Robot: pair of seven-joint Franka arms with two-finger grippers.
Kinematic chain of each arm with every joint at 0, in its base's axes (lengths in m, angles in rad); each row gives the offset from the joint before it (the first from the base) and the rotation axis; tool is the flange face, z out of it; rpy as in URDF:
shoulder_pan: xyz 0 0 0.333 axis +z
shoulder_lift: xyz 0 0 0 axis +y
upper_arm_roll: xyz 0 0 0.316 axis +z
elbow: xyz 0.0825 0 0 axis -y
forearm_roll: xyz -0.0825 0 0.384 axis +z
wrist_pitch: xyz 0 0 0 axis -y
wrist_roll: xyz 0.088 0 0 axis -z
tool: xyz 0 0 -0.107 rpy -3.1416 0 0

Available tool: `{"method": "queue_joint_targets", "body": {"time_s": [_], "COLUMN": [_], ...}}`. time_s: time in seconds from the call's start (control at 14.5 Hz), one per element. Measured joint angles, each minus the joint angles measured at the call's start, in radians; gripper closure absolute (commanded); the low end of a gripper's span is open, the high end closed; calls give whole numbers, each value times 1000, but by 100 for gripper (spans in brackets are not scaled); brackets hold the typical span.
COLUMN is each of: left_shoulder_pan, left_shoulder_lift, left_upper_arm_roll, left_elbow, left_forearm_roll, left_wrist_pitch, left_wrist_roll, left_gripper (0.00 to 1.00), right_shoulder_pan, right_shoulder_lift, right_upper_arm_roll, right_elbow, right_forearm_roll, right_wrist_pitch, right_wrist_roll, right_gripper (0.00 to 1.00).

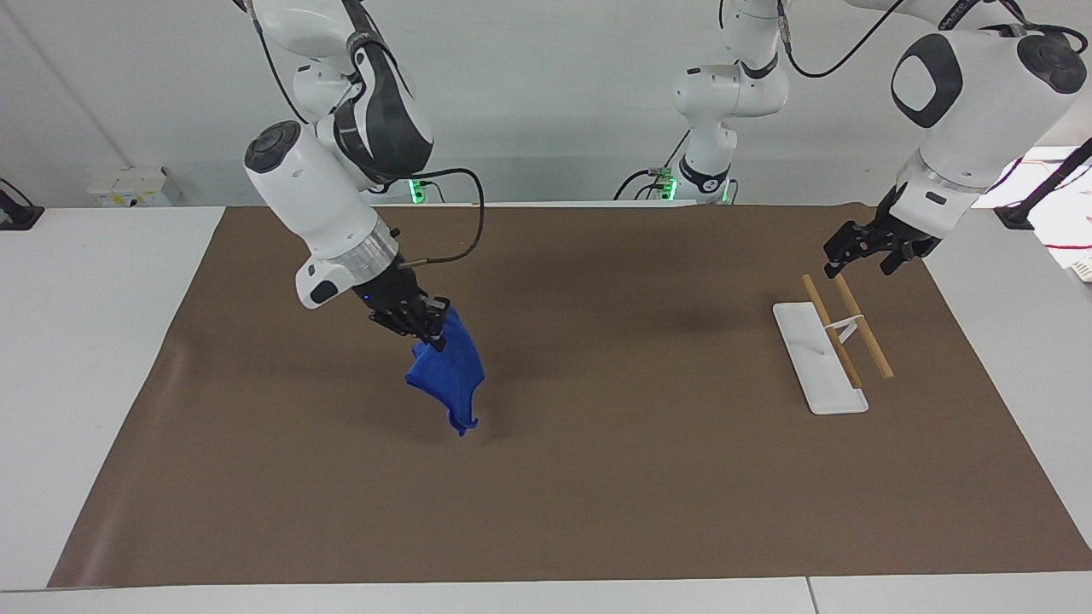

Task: Right arm passes towel to left arm to hang
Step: 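Lift the towel with the right gripper toward the table center, then hold the towel out while the left gripper reaches toward it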

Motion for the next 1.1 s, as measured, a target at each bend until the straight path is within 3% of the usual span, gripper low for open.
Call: {"method": "queue_joint_targets", "body": {"time_s": [0.34, 0.69, 0.97, 1.1], "left_shoulder_pan": [-30, -130, -211, -221], "left_shoulder_lift": [-3, -6, -3, 1], "left_upper_arm_roll": [-2, -8, -11, -12], "left_elbow": [-23, -136, -250, -270], "left_forearm_roll": [-26, -213, -311, -432], "left_wrist_pitch": [5, 154, 345, 390], "left_wrist_roll": [-89, -543, -884, -1014], "left_gripper": [0, 0, 0, 0], "right_shoulder_pan": [112, 218, 307, 335], "right_shoulder_lift": [27, 40, 53, 57], "right_upper_arm_roll": [2, 3, 3, 3], "right_elbow": [33, 38, 40, 41], "right_forearm_roll": [228, 415, 487, 493], "right_wrist_pitch": [131, 319, 461, 484], "right_wrist_roll": [204, 375, 419, 425], "right_gripper": [100, 100, 100, 100]}}
